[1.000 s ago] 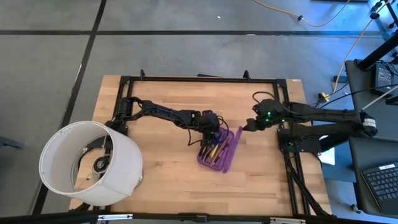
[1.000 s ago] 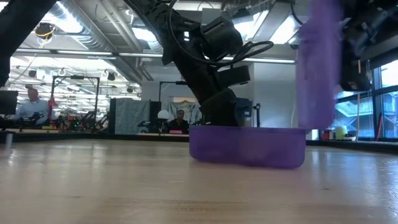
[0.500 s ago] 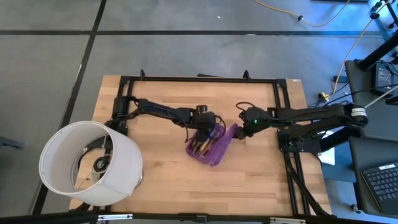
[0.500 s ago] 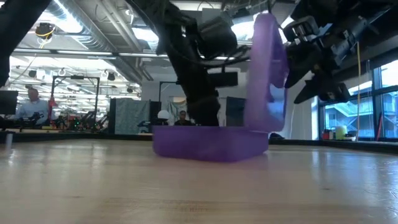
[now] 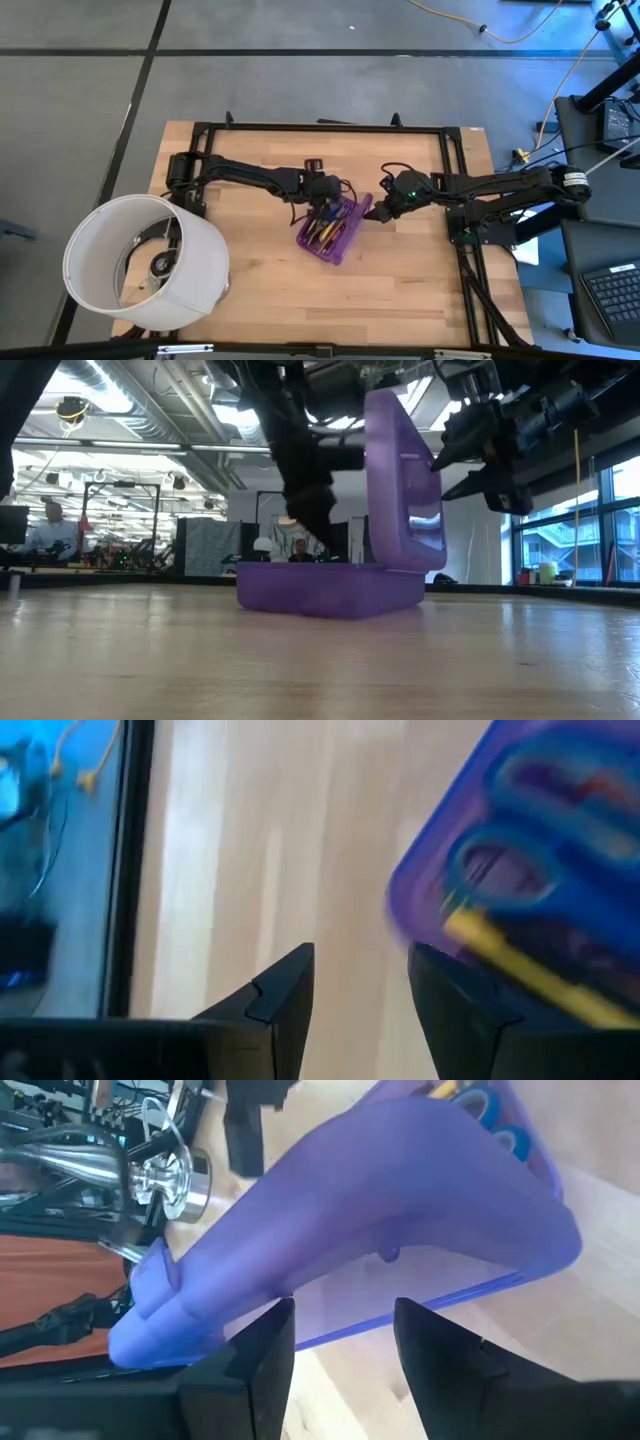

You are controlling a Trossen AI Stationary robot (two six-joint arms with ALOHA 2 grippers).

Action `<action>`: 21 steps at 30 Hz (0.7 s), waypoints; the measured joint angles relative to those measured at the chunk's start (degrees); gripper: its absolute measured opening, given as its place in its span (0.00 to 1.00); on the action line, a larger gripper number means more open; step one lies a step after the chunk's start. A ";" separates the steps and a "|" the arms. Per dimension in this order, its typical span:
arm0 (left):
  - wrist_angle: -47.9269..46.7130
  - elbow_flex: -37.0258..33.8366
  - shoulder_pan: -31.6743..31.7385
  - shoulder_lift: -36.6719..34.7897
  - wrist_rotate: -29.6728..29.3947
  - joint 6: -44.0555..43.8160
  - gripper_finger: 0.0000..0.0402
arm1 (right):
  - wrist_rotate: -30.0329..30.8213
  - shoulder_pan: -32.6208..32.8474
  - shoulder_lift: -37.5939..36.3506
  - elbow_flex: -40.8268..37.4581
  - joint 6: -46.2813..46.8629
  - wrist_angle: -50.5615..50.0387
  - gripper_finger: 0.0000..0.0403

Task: Pick & place school supplies into a supply box
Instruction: Close the supply box

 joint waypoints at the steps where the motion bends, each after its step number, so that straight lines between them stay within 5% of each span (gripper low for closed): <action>1: -1.59 0.00 0.19 0.00 -1.05 -0.65 0.39 | 0.37 0.00 0.11 0.00 -0.35 0.00 0.44; 9: -13.72 -0.02 3.49 0.00 -3.88 -9.09 0.39 | 3.26 -0.02 3.52 0.03 -2.64 0.92 0.44; 21: -0.85 -9.70 7.70 0.02 16.84 -13.08 0.39 | 2.15 -0.02 8.48 0.04 -5.64 8.56 0.44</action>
